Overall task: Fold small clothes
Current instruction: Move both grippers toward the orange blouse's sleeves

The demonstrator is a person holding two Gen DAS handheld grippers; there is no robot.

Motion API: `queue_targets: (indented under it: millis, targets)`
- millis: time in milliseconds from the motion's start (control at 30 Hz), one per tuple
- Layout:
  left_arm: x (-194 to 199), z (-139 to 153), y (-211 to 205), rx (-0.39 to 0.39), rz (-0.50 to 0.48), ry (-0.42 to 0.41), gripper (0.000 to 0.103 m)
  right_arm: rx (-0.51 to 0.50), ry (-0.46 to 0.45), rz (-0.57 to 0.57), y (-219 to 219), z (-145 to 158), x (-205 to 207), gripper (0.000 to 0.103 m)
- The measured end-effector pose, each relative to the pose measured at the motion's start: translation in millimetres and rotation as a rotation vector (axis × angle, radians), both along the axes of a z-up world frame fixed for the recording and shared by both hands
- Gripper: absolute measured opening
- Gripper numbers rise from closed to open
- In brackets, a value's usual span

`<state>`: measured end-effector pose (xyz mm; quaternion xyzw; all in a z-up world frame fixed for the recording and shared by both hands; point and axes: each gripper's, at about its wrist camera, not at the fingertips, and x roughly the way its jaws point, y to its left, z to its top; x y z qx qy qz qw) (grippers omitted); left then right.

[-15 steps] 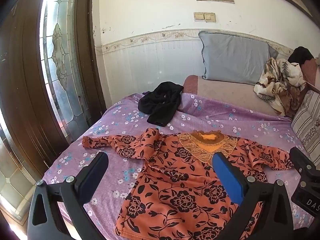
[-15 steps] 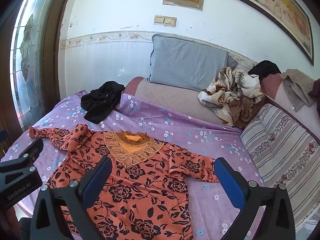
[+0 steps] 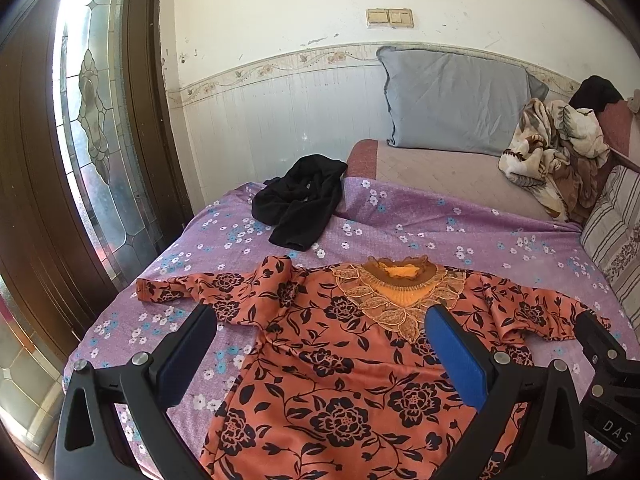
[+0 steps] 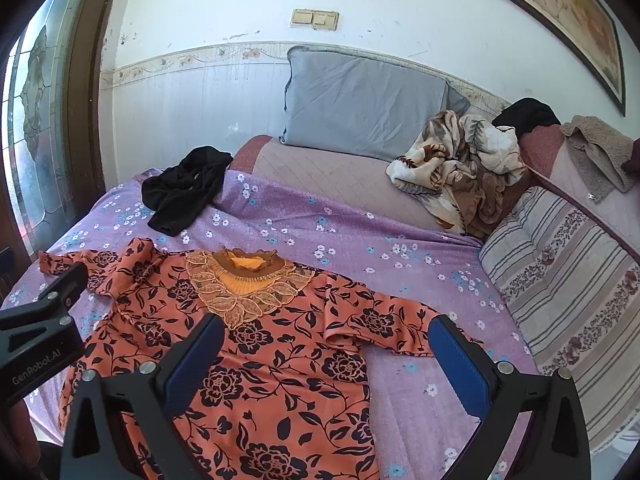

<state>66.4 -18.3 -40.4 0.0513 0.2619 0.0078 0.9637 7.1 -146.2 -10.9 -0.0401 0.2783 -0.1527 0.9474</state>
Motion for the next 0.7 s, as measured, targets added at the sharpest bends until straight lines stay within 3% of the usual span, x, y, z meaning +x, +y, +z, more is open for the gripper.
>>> queue_targets:
  millis: [467, 700]
  targets:
    - [61, -47, -33, -0.022, -0.003, 0.06, 0.103, 0.034, 0.07, -0.072, -37, -44, 41, 0.103]
    - [92, -91, -48, -0.002, -0.009, 0.111, 0.103, 0.027, 0.116, -0.133, -61, -63, 55, 0.103]
